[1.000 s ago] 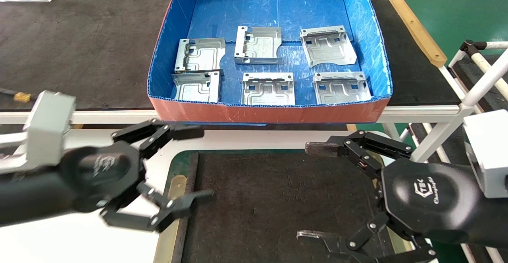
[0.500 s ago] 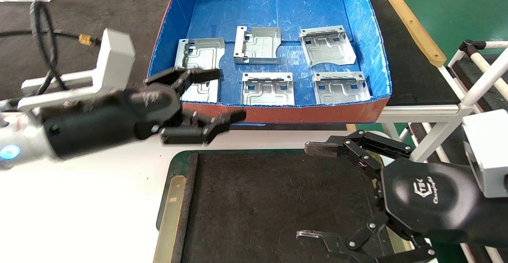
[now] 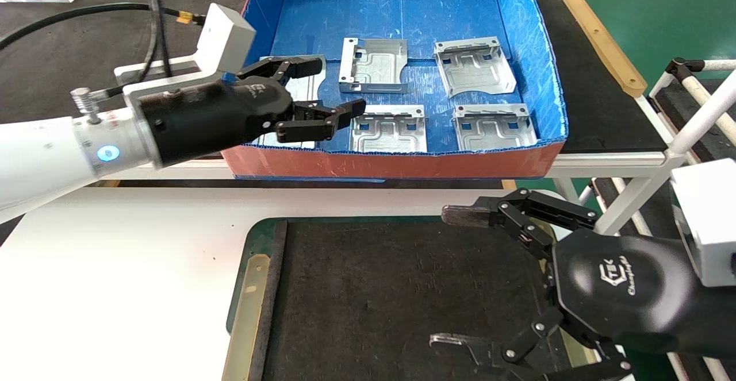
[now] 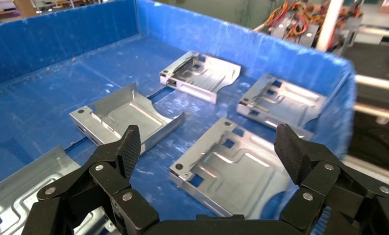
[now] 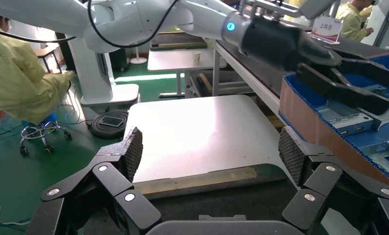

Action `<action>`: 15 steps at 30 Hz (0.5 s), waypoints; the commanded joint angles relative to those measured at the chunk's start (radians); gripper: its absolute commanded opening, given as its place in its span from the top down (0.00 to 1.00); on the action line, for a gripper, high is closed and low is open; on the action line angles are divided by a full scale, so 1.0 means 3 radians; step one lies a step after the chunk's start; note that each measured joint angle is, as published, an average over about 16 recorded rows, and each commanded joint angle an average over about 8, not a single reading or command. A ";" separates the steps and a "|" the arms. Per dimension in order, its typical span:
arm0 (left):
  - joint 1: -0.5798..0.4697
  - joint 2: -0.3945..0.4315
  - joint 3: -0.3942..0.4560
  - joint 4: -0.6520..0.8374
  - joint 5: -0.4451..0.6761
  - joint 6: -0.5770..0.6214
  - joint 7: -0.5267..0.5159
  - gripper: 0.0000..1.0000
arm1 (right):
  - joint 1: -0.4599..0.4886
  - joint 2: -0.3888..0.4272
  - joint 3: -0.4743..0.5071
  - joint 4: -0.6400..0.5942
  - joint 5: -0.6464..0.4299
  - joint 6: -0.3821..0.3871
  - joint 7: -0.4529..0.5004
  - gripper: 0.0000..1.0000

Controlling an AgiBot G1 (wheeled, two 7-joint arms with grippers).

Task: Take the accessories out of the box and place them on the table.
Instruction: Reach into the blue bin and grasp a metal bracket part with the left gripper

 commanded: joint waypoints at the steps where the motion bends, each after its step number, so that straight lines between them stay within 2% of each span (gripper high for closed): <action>1: -0.0067 0.0077 0.0033 0.0109 0.0065 -0.0042 0.0026 0.00 | 0.0000 0.0000 0.0000 0.0000 0.0000 0.0000 0.0000 0.00; 15: -0.0371 0.0550 0.0177 0.0875 0.0441 -0.0518 0.0250 0.00 | 0.0000 0.0001 -0.0002 0.0000 0.0001 0.0001 -0.0001 0.00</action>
